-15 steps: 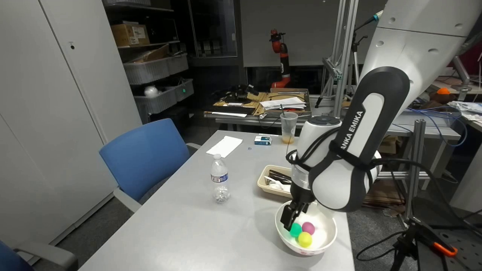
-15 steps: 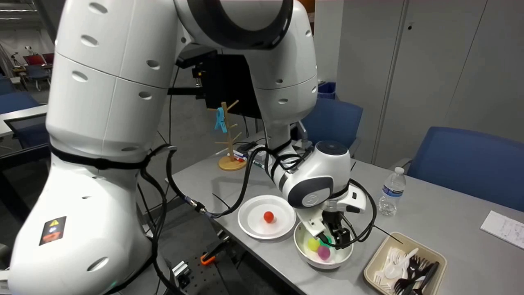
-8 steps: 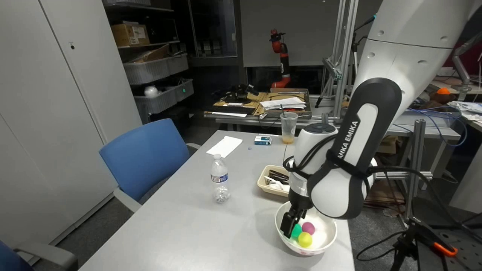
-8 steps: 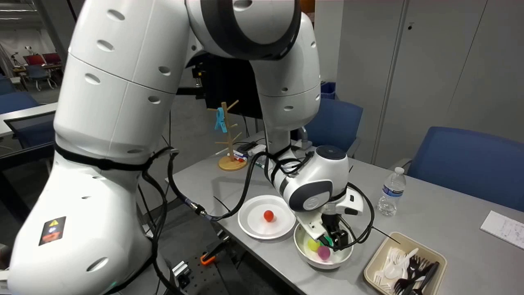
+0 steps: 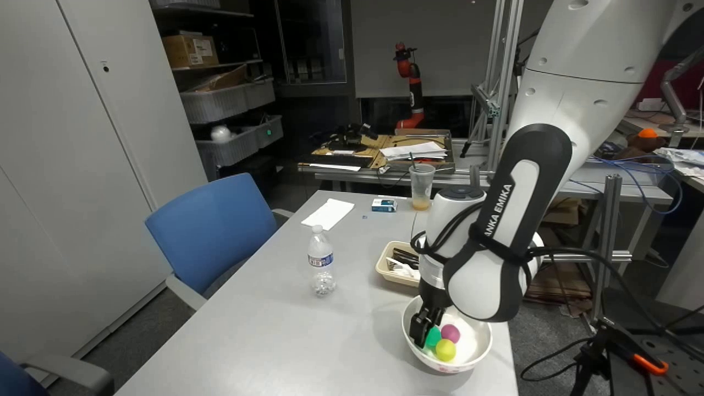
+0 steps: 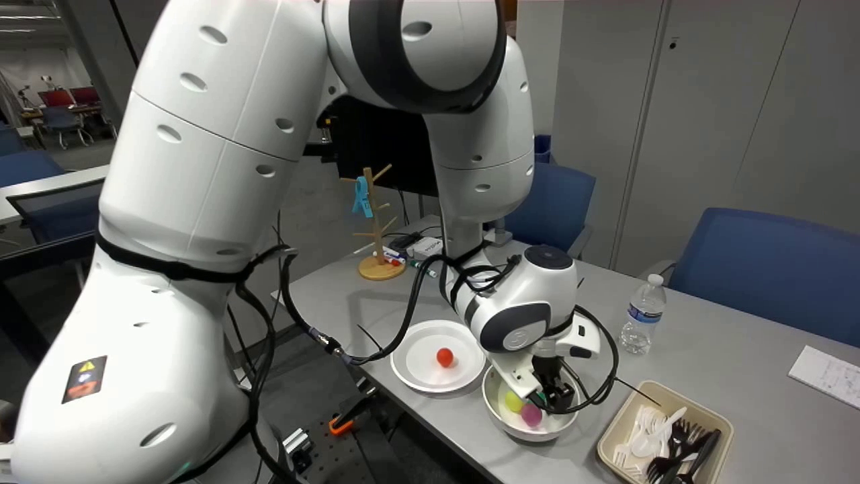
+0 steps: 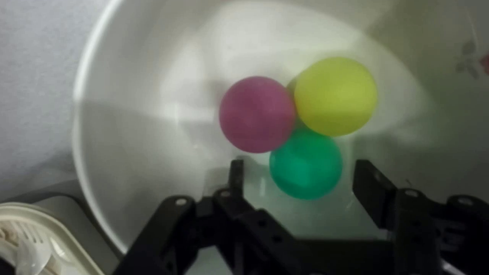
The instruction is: Take the red and green balls out of the white bowl
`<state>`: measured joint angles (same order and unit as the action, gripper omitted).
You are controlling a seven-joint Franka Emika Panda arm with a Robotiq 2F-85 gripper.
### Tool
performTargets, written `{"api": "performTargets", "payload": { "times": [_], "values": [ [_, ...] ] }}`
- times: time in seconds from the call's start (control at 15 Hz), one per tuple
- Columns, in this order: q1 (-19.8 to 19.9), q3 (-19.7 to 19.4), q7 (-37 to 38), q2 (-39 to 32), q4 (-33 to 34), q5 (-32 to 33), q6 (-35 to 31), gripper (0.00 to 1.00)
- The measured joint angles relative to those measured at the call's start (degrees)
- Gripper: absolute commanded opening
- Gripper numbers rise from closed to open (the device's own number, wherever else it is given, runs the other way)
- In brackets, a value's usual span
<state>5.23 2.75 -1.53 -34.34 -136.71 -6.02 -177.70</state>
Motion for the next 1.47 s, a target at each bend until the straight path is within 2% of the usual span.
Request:
{"api": "performTargets", "payload": {
  "times": [0.2, 0.27, 0.6, 0.93, 1.47],
  "values": [
    [0.0, -0.25, 0.0, -0.52, 0.22, 0.0, 0.0, 0.21],
    [0.0, -0.33, 0.0, -0.59, 0.27, 0.0, 0.0, 0.18],
    [-0.13, -0.66, 0.01, -0.59, 0.35, 0.0, 0.0, 0.18],
    [-2.26, -3.92, 0.56, 0.18, 0.39, 0.0, 0.25, 0.18],
    [-4.92, -6.43, 0.92, 5.78, -1.35, 0.0, 1.02, 0.18]
  ]
}}
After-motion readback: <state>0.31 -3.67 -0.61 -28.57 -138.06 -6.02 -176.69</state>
